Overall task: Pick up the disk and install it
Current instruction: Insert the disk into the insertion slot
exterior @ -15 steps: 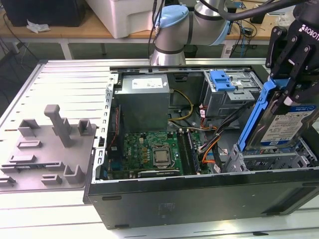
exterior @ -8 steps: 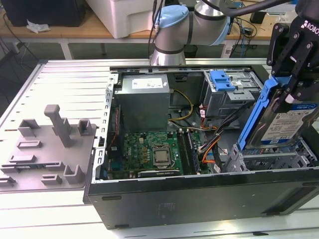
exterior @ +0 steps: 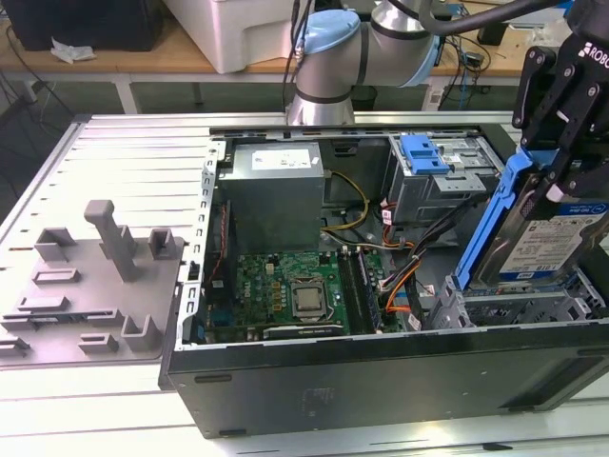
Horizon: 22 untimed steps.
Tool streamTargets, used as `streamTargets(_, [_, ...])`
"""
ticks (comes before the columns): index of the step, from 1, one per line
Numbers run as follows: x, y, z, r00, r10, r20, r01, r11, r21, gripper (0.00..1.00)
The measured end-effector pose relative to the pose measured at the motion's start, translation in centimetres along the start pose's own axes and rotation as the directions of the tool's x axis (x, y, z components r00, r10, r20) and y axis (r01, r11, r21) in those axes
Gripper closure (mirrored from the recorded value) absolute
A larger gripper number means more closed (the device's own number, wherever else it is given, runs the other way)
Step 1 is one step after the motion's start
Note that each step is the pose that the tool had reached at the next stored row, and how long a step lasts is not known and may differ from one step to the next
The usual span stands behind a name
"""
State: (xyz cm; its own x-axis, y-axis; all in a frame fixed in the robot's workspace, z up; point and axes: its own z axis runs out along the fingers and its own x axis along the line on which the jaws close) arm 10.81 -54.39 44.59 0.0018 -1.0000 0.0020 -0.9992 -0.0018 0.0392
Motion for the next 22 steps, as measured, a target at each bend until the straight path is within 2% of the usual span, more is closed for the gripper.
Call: streamTargets(22, [0.00, 0.10, 0.10, 0.9998, -0.021, 0.0013, 0.021, 0.9998, 0.0001, 0.63])
